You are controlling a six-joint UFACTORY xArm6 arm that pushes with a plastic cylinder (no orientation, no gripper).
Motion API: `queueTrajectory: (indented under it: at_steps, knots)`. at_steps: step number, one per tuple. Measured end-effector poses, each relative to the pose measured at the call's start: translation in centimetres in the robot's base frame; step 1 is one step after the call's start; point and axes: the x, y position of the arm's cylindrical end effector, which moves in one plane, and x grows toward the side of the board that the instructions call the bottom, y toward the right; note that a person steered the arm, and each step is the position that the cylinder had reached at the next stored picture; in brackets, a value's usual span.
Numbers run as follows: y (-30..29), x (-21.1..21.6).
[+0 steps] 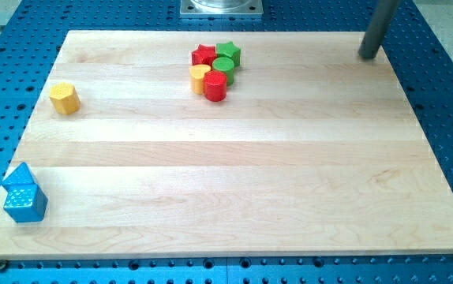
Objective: Move your arm bottom right side of the red circle
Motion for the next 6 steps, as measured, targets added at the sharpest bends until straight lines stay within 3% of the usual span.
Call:
queueTrajectory:
  at_steps: [1,6]
  knots:
    - [-5.8,7.4]
    - [-10.4,8.5]
